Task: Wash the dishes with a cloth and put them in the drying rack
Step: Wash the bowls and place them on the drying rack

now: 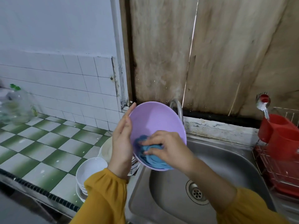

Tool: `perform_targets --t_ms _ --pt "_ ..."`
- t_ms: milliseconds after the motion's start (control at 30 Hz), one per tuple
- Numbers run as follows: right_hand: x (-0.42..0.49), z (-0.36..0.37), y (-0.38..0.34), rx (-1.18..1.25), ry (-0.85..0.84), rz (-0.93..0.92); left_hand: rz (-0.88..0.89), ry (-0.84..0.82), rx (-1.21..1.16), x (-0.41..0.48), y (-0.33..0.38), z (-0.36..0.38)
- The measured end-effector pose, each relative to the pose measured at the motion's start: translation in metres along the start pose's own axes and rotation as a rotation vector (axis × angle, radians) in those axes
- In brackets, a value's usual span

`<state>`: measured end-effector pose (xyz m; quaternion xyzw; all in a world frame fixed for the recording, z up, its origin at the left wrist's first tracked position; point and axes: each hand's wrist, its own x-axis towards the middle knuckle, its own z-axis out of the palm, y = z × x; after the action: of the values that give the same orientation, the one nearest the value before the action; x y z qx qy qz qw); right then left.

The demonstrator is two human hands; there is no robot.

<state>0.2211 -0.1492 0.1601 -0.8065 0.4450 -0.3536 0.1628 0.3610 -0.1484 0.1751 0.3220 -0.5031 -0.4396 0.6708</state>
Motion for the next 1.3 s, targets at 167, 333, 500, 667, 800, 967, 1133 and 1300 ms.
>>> perform_targets --t_ms 167,333,500,667,800,967,1133,1300 --pt "0.013 -0.007 0.012 -0.061 0.557 0.111 -0.010 -0.107 -0.009 -0.010 0.000 0.012" --pt "-0.005 -0.016 -0.012 0.188 -0.266 -0.115 0.014 -0.038 0.012 -0.002 0.003 0.000" --pt "0.002 -0.018 0.029 -0.446 0.112 0.091 -0.039 -0.034 -0.046 -0.010 0.001 -0.004" --pt "0.008 0.010 0.007 0.140 0.653 -0.040 -0.018 -0.130 0.012 -0.015 -0.007 0.019" --pt "-0.012 0.007 -0.006 0.189 -0.085 -0.119 -0.047 -0.037 -0.008 -0.003 -0.001 0.001" --pt "-0.007 -0.005 0.032 -0.217 0.373 0.125 -0.103 -0.034 -0.050 -0.009 -0.001 -0.005" --pt "0.004 0.018 0.003 0.230 0.673 0.122 -0.127 -0.136 -0.048 -0.018 -0.009 0.014" --pt "-0.001 0.025 -0.005 0.525 0.766 0.216 -0.149 -0.179 -0.066 -0.019 -0.013 0.006"
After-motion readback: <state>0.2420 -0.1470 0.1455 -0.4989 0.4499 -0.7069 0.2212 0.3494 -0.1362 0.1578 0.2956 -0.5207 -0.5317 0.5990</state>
